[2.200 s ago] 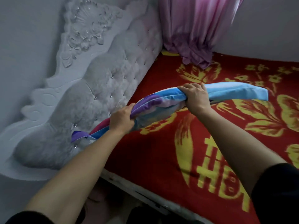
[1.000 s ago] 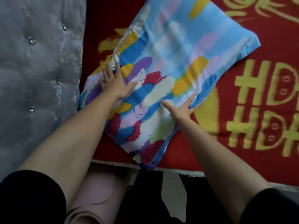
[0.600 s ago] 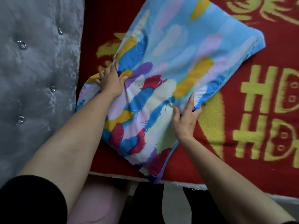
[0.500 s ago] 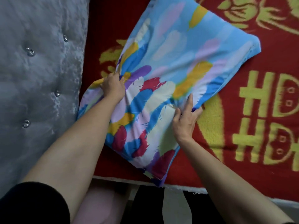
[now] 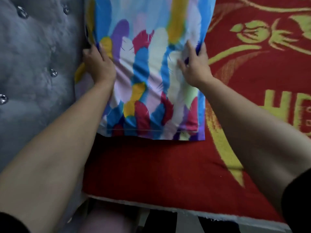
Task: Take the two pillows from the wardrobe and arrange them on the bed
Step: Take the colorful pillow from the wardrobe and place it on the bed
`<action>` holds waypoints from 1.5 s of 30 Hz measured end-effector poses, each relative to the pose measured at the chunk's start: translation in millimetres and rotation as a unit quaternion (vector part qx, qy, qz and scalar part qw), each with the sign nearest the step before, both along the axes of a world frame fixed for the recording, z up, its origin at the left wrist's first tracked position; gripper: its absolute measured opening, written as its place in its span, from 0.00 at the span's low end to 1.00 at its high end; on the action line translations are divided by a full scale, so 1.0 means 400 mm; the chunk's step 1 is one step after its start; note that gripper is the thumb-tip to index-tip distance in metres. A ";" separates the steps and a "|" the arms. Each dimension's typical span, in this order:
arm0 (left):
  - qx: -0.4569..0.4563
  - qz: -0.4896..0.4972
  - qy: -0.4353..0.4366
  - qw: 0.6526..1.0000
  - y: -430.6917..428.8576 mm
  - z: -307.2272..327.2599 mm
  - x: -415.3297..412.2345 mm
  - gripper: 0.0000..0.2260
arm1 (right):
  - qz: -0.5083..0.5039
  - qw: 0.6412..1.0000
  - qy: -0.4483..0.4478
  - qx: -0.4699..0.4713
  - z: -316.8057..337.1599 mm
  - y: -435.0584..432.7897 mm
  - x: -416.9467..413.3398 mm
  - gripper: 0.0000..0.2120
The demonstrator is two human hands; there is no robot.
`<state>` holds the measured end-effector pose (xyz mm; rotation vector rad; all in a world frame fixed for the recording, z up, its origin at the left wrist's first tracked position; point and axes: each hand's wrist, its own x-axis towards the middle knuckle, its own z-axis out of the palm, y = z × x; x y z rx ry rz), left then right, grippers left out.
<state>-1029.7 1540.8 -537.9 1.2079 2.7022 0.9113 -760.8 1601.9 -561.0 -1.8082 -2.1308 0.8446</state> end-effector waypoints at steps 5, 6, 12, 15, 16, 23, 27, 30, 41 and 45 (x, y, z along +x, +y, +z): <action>-0.174 -0.131 -0.056 0.974 -0.054 -0.100 -0.070 0.24 | 0.134 0.960 -0.117 -0.215 -0.125 -0.094 -0.005 0.46; -0.231 -0.105 -0.078 0.964 -0.090 -0.126 -0.072 0.27 | 0.111 0.966 -0.094 -0.212 -0.143 -0.128 -0.007 0.50; -0.346 -0.094 -0.123 0.926 -0.231 -0.221 -0.038 0.48 | -0.011 0.975 0.004 -0.223 -0.206 -0.193 -0.002 0.52; -0.353 -0.118 -0.160 0.914 -0.205 -0.238 -0.068 0.49 | -0.010 0.975 -0.021 -0.219 -0.231 -0.208 -0.013 0.49; -0.365 -0.123 -0.168 0.907 -0.199 -0.245 -0.080 0.49 | -0.010 0.978 -0.027 -0.208 -0.239 -0.218 -0.017 0.47; -0.351 -0.131 -0.138 0.917 -0.217 -0.285 -0.091 0.49 | -0.050 0.983 -0.029 -0.174 -0.242 -0.258 -0.005 0.43; -0.352 -0.137 -0.136 0.916 -0.225 -0.287 -0.094 0.49 | -0.097 0.995 -0.034 -0.016 -0.213 -0.321 -0.016 0.38; -0.363 -0.157 -0.145 0.907 -0.246 -0.291 -0.094 0.50 | -0.119 0.990 -0.075 0.028 -0.222 -0.441 -0.022 0.34; -0.400 -0.157 -0.083 0.899 -0.298 -0.278 -0.045 0.46 | -0.055 0.988 -0.130 0.059 -0.265 -0.367 0.000 0.26; -0.405 -0.140 -0.067 0.901 -0.310 -0.295 -0.016 0.44 | -0.023 0.987 -0.153 -0.039 -0.303 -0.336 0.027 0.32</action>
